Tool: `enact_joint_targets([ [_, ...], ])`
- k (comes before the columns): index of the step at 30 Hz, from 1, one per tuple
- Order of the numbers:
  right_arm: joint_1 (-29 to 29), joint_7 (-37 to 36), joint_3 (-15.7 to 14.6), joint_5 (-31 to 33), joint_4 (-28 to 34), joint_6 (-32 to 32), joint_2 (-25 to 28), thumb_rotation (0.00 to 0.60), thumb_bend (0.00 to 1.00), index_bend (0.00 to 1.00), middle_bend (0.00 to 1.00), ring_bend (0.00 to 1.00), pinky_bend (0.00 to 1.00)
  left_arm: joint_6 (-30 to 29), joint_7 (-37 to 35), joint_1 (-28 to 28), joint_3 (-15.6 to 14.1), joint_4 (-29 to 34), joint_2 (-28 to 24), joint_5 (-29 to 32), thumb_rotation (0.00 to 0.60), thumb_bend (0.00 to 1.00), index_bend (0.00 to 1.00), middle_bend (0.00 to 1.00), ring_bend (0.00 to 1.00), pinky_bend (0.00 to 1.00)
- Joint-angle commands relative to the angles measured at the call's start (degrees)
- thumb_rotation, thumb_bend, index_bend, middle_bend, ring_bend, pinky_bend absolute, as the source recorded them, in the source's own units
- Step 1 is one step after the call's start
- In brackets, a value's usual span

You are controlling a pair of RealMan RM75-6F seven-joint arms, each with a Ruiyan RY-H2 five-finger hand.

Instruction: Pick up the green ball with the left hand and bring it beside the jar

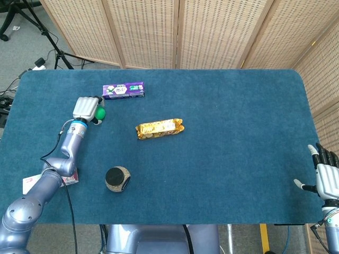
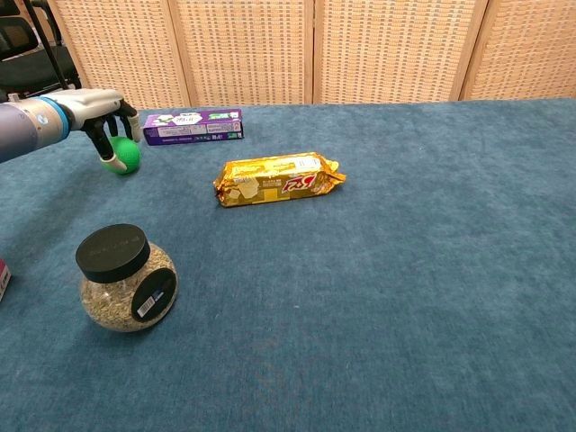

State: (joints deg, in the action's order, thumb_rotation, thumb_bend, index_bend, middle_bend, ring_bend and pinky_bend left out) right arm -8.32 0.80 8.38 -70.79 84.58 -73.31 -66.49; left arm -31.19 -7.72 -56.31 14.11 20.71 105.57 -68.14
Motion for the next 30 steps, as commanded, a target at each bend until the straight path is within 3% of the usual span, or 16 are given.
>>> enact_joint_targets([
  [1,0.0,-0.1,0.0,-0.1,0.1,0.0,0.1,0.6,0.0,0.0,0.0,0.0,0.0,-1.6,-1.5,0.5,-0.1,0.4,-0.4,-0.8,0.6,0.23,0.51,0.45,0.43,0.54],
  [4,0.0,-0.3,-0.1,-0.3,0.4,-0.1,0.2,0.6,0.0,0.0,0.0,0.0,0.0,-3.7,-2.6,1.5,-0.1,1.0,-1.3,-1.3,0.6,0.3,0.54,0.47,0.47,0.57],
  [15,0.3,-0.2,-0.3,-1.2,1.5,-1.0,0.5,0.6,0.0,0.0,0.0,0.0,0.0,-9.1,-5.9,3.9,-1.2,8.4,-6.4,-4.2,0.6,0.33,0.55,0.47,0.47,0.57],
  [25,0.3,0.0,-0.5,-1.6,1.9,-1.3,0.6,0.6,0.0,0.0,0.0,0.0,0.0,-25.6,-6.8,9.3,-4.4,30.7,-20.0,-12.7,0.6,0.33,0.56,0.47,0.47,0.57],
  [29,0.5,0.1,-0.6,-1.8,2.2,-1.8,0.6,0.6,0.0,0.0,0.0,0.0,0.0,-30.9,-6.0,12.3,-7.4,39.8,-25.8,-17.2,0.6,0.33,0.56,0.47,0.47,0.57],
  [30,0.6,0.2,-0.6,-2.0,2.4,-2.1,0.7,0.6,0.0,0.0,0.0,0.0,0.0,-33.9,-5.7,13.8,-9.2,42.4,-27.5,-19.9,0.6,0.33,0.56,0.47,0.47,0.57],
])
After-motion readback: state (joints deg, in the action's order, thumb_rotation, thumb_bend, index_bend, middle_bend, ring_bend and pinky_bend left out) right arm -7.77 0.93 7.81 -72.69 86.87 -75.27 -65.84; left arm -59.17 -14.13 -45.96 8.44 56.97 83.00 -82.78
